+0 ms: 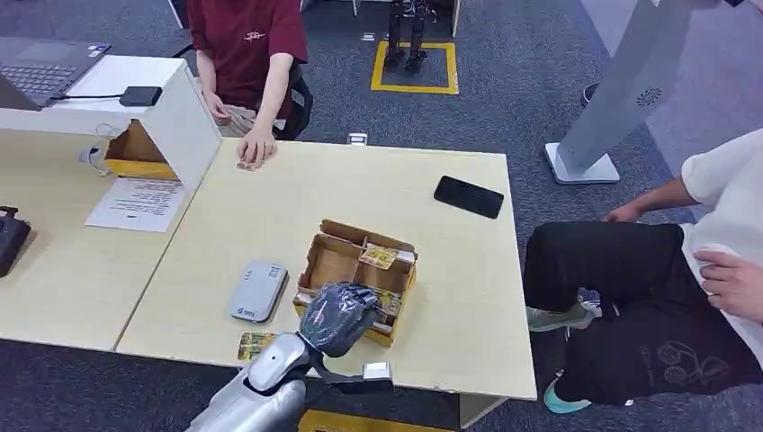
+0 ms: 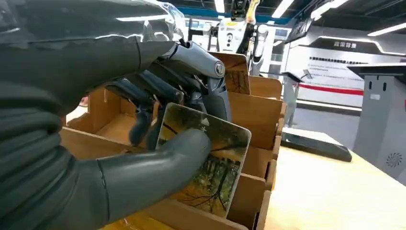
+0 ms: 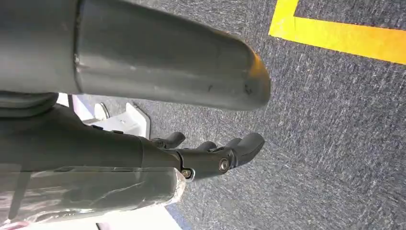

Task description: Pass the card to the sensor for recognition and then transmit it.

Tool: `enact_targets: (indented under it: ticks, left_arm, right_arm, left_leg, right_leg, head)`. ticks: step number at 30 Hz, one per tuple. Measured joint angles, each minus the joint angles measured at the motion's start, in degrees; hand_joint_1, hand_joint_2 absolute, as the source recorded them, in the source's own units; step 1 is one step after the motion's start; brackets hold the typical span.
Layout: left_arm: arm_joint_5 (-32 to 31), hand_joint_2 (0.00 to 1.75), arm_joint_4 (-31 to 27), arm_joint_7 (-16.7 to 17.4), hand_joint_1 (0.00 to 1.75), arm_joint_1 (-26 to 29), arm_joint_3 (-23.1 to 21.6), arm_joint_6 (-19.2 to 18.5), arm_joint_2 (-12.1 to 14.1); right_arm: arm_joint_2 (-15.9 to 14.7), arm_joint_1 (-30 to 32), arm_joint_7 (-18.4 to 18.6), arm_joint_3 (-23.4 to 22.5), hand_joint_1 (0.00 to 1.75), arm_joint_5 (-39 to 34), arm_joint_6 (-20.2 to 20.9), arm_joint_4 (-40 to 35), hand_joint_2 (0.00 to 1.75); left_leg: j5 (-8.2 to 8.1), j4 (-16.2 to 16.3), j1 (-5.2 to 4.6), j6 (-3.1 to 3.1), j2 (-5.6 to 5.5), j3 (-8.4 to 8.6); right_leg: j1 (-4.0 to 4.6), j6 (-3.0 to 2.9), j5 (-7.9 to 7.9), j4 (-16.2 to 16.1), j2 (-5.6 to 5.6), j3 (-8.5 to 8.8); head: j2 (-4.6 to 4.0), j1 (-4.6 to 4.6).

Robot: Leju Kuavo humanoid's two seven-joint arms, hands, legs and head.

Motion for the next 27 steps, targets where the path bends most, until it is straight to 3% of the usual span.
enact_targets:
  ticks: [10,27]
  left_arm:
    - [1.7,1.75,0.2,-1.8,1.75,0.1,0.0,-1.7,0.0]
    - [4.5,1.75,-1.6,-2.9,1.75,-0.3,0.0,-4.0,1.2]
  right_arm:
    - [0.0,-0.1,-2.0,-0.4,0.00,-0.8,-0.3,0.0,0.00]
    - [0.0,-0.1,-1.7,-1.0,0.00,-0.5,-0.2,0.0,0.00]
  left_leg:
    - [0.00,0.0,0.00,0.00,-0.01,0.00]
    - [0.01,0.0,0.01,0.00,-0.01,0.01]
  right_leg:
    - [0.00,0.00,0.00,0.0,-0.02,0.02]
    - [0.00,0.00,0.01,0.0,-0.01,0.02]
  head:
    - [0.00,0.00]
    - [0.00,0.00]
